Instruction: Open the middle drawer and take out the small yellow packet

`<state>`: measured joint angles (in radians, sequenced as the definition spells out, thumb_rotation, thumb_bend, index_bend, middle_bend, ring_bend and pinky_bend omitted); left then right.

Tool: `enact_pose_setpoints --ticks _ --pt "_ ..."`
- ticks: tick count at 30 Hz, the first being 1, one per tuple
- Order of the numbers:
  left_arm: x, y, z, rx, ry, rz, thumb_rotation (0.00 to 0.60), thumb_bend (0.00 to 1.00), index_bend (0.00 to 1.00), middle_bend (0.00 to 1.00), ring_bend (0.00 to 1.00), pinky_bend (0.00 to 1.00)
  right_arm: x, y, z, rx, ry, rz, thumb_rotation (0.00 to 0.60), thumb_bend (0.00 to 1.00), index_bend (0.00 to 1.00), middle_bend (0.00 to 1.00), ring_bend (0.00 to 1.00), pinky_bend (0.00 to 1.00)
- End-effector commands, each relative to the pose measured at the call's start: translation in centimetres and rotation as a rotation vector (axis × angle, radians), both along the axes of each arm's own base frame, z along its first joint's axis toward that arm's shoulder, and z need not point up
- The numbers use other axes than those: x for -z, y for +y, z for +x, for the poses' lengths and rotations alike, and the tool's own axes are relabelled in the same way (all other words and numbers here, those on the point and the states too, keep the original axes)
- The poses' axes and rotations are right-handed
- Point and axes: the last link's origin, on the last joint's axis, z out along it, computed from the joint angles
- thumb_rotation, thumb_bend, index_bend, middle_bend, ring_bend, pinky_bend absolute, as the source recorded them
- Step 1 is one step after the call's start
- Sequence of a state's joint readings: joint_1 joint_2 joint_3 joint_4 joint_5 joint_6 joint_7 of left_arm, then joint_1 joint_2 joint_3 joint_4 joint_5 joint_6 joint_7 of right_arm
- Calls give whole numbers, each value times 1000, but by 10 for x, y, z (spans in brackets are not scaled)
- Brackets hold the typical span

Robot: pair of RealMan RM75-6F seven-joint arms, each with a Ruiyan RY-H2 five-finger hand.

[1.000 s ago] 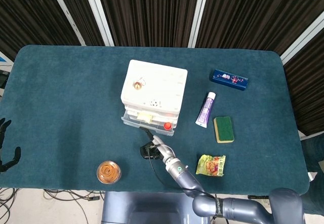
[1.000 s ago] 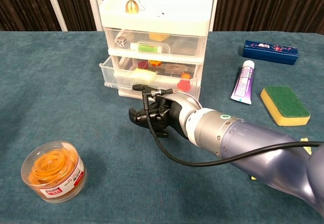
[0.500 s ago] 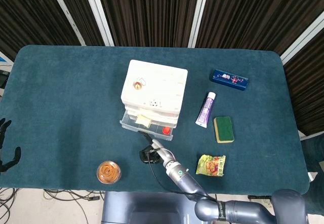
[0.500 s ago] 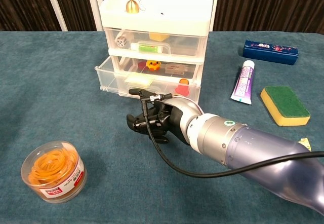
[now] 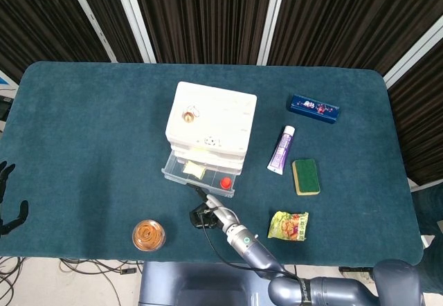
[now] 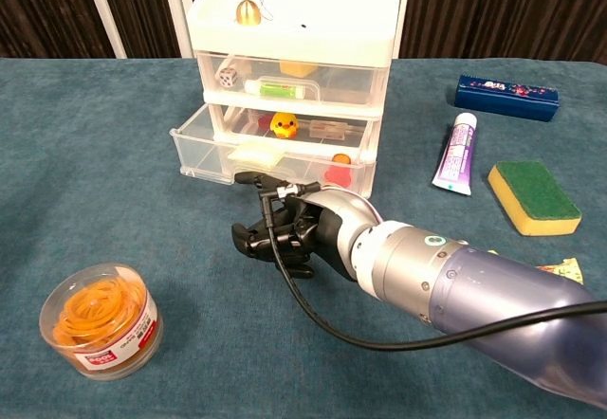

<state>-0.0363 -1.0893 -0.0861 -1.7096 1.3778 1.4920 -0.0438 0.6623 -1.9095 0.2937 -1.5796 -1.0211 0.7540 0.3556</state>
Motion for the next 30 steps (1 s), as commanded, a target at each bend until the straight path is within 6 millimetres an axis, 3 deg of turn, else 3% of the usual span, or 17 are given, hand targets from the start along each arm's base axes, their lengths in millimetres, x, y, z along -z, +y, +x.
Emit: enact_pose_setpoints --ticks 1,21,30 --pt "0 0 0 0 1 -2 600 458 44 24 0 0 -1 2 -1 -6 1 2 600 639 0 861 986 943" --pt "0 0 -1 -2 3 0 600 458 44 26 7 0 -2 14 -3 -30 -5 20 600 639 0 861 986 943" --pt "0 0 -1 -2 3 -1 600 458 44 26 8 0 -25 28 0 -92 -8 -15 600 639 0 861 986 943"
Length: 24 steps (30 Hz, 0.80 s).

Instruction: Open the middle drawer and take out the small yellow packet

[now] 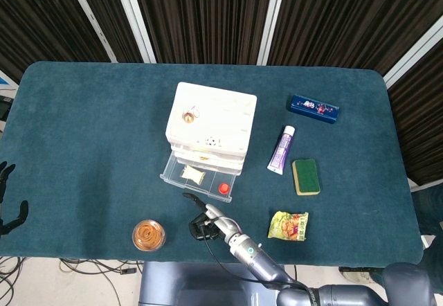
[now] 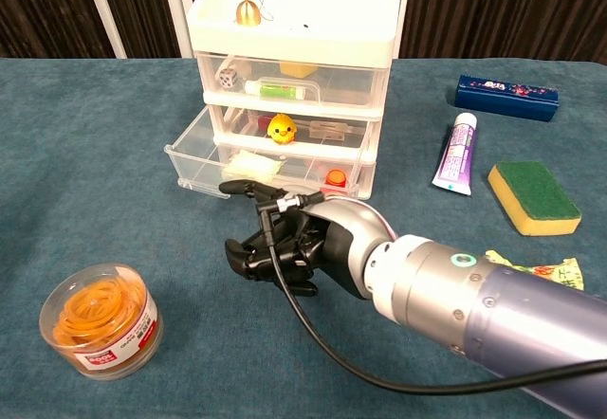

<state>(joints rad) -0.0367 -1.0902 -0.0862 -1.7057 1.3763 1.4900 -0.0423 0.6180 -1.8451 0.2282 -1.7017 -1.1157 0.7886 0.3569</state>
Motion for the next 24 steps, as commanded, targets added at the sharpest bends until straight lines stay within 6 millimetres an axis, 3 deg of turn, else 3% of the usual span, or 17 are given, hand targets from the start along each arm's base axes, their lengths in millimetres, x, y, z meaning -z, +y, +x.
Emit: enact_pose_setpoints --ticks 1,8,11,15,20,24 --pt "0 0 0 1 -1 1 600 458 44 26 7 0 -9 4 0 -23 9 -21 600 638 0 861 986 943" --pt "0 0 1 1 -2 2 600 458 44 26 7 0 -35 4 3 -98 60 -85 600 543 0 857 986 944" --pt "0 0 1 3 -3 2 600 458 44 25 7 0 -68 -13 4 -159 145 -203 600 493 0 853 985 944" --pt "0 0 1 2 -5 2 600 458 44 26 7 0 -90 -26 3 -191 227 -258 600 424 18 853 986 945" --pt "0 0 1 -1 -6 0 600 458 44 25 8 0 -127 -48 3 -211 371 -386 600 347 96 894 1000 976" --pt "0 0 1 -2 -6 1 600 458 44 26 8 0 -138 -54 8 -202 459 -422 600 303 179 946 1000 999"
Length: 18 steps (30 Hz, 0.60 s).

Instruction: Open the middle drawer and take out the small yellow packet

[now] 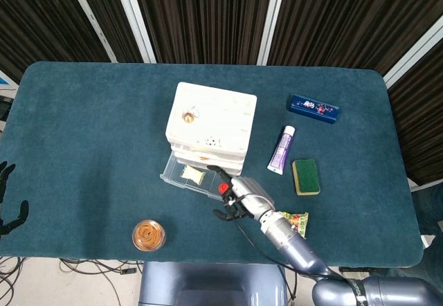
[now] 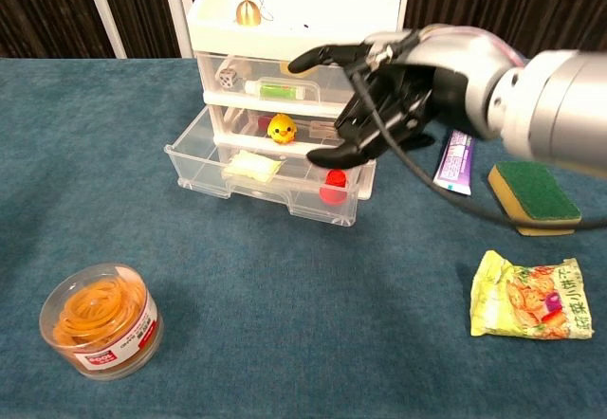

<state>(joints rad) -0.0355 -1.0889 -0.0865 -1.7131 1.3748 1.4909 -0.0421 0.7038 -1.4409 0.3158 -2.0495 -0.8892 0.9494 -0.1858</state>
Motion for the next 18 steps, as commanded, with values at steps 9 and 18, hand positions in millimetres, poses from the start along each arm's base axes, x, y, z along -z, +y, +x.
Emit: enact_pose_setpoints --ticks 9,18 --pt "1 0 0 -2 2 -3 600 458 44 26 8 0 -10 -17 25 26 210 -111 600 293 271 1000 1000 1000" --pt "1 0 -1 -4 -4 -6 600 458 44 26 9 0 8 -24 52 74 265 -158 600 293 328 1000 1000 1000"
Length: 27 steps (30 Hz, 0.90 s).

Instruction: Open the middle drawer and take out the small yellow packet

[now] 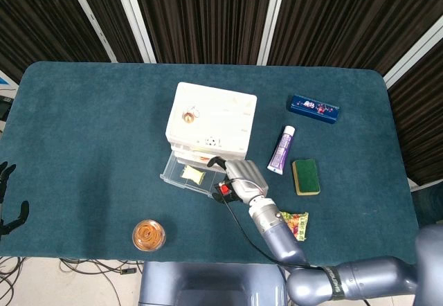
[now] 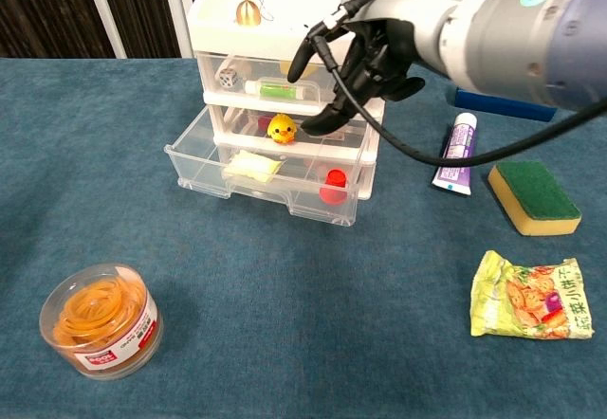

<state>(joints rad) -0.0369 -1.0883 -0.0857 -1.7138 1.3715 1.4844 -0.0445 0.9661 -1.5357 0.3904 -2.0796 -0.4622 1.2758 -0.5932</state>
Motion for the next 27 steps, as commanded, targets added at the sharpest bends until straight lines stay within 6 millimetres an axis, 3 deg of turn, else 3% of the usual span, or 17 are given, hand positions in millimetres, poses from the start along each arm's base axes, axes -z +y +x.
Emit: enact_pose_setpoints --ticks 1,9,27 --pt "0 0 0 -1 -1 -1 600 458 44 26 9 0 9 -3 11 15 25 -23 600 293 329 1000 1000 1000" --pt "0 0 0 0 -4 0 600 458 44 26 9 0 30 -8 17 22 100 -39 600 294 329 1000 1000 1000" --pt "0 0 0 -2 -6 -3 600 458 44 26 9 0 52 -16 32 -2 203 -7 600 293 330 1000 1000 1000"
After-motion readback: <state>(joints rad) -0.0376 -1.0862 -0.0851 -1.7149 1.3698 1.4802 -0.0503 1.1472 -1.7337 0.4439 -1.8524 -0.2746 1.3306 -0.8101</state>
